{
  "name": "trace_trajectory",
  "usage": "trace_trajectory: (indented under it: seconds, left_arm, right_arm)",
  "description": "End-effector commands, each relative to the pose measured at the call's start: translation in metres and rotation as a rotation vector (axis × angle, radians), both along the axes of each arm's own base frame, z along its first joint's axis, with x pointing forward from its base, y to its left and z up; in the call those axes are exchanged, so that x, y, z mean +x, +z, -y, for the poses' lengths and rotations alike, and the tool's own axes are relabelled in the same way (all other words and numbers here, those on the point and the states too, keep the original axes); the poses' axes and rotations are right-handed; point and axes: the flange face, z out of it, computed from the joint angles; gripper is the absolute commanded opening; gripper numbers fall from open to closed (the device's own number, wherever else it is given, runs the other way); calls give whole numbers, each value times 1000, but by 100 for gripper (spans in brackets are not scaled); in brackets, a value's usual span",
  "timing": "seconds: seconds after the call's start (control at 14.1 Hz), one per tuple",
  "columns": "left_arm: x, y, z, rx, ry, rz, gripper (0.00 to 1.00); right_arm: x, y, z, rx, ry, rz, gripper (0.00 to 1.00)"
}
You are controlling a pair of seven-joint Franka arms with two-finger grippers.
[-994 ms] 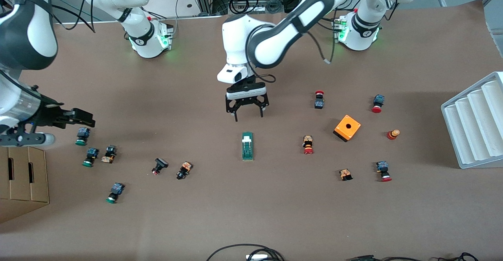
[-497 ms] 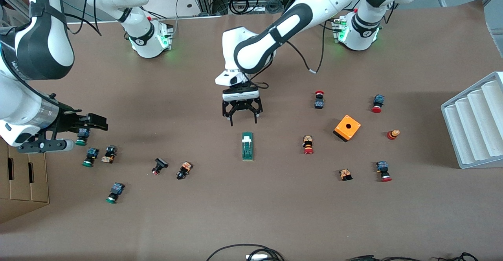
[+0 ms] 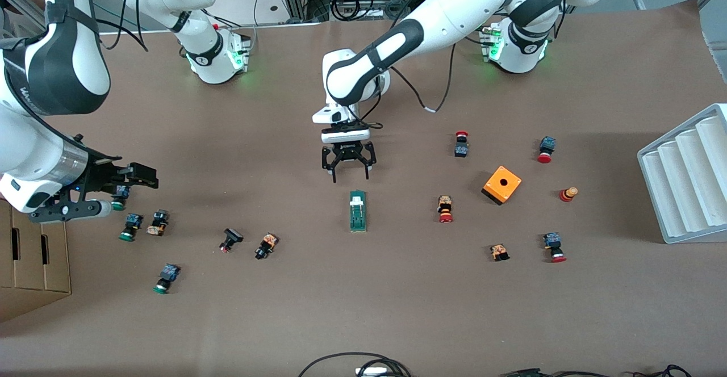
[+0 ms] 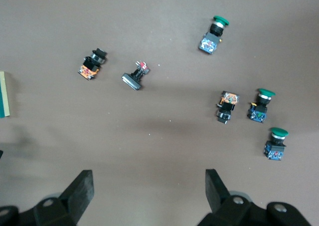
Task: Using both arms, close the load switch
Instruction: 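Lower the open left gripper around the green switch base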
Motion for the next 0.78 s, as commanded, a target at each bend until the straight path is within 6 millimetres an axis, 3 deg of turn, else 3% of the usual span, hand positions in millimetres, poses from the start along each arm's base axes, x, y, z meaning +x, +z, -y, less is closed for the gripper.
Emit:
trace_trajectory:
  seconds: [0.0,0.14,0.5,0.71]
  left_arm:
    - [8,-23,3,-56,-9,102,99]
    - [20,-45,-9,-47,-22,180,99]
    - [1,-80,-7,19,-32,242,99]
    - [4,-92,-9,48,-52,283,87]
  right_arm:
    - [5,7,0,22,7,17,100]
    - [5,6,1,25,36,14,100]
    - [4,-2,2,58,81,-7,100]
    - [5,-8,3,62,77,-18,100]
